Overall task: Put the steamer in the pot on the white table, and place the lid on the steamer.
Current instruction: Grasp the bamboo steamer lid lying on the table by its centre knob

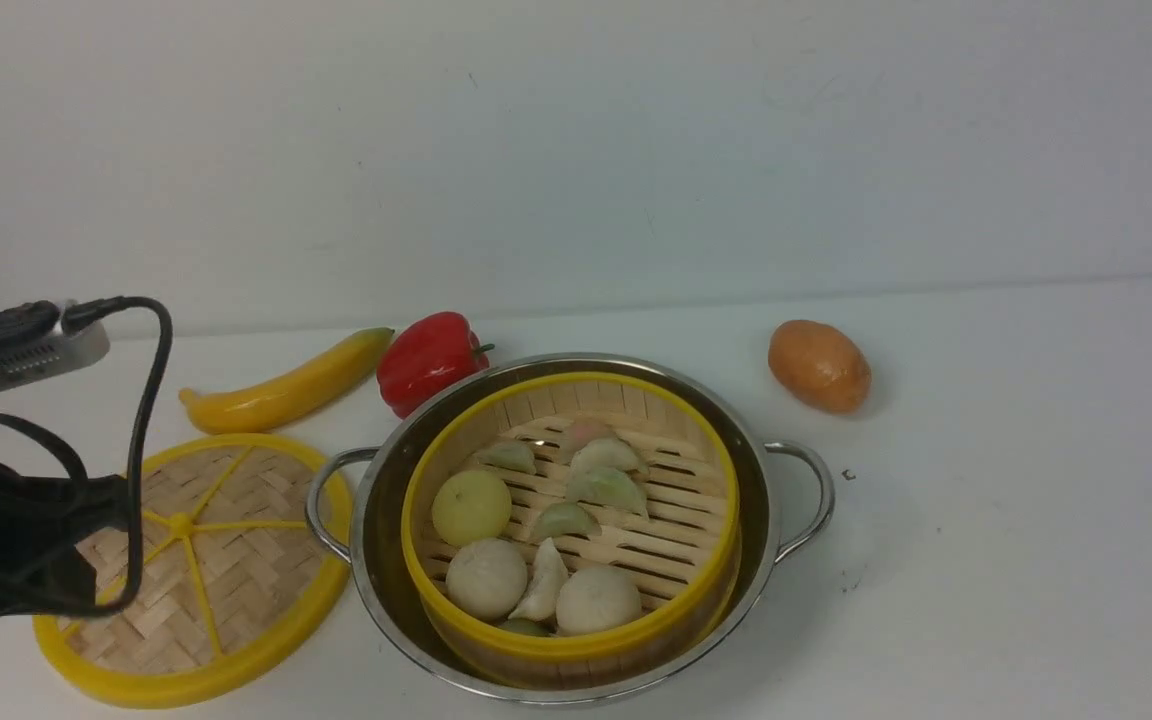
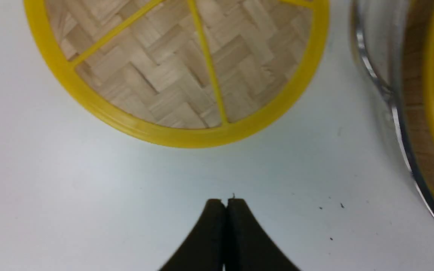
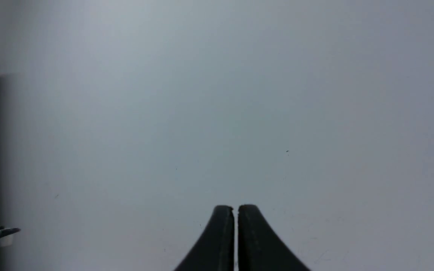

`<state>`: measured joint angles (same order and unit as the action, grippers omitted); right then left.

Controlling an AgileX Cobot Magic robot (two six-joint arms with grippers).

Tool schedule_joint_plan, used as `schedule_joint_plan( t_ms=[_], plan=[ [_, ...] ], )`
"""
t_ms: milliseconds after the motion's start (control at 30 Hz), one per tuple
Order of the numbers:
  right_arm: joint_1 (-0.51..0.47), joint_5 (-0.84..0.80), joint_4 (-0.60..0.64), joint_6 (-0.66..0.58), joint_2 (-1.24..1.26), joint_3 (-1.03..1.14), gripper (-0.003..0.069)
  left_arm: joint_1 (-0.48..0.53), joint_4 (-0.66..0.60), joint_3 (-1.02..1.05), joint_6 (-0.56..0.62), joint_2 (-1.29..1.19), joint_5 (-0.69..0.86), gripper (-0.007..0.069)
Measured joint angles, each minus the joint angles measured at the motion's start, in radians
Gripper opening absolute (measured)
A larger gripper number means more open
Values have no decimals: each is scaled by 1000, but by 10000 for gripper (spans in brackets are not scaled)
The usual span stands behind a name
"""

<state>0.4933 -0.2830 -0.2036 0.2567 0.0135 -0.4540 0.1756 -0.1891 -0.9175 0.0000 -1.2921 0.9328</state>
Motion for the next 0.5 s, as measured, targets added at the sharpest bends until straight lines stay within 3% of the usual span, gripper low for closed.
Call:
schedule_joint_plan(
  t_ms=[300,500],
  plan=[
    [0,-31,0,0,0,1,-9,27,0,-182,27,-282,-12,-19],
    [0,-60,0,0,0,1,-9,27,0,-325,35,-487,-3,173]
  ],
)
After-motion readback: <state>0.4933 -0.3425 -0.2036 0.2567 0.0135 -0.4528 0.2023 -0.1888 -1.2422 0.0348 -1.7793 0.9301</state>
